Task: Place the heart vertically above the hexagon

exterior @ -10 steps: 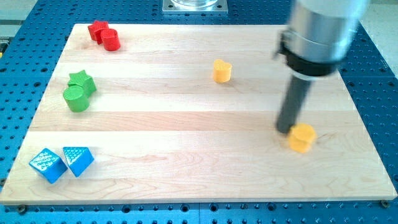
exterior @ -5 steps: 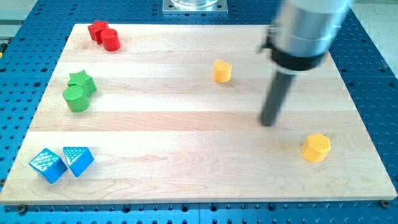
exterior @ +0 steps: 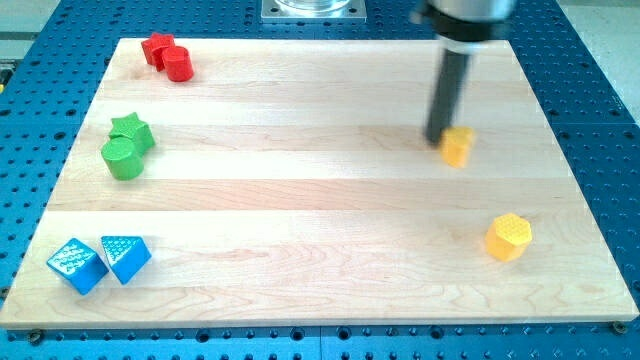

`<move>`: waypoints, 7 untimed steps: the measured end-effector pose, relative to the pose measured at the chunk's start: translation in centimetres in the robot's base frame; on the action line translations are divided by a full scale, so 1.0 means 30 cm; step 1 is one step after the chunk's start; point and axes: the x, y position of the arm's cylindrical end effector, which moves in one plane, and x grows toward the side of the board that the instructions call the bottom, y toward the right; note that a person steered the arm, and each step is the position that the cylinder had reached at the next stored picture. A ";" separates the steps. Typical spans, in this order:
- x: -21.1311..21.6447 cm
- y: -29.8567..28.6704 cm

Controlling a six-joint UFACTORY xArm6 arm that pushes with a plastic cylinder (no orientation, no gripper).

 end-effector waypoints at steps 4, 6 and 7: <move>0.064 0.121; 0.114 0.097; 0.166 0.092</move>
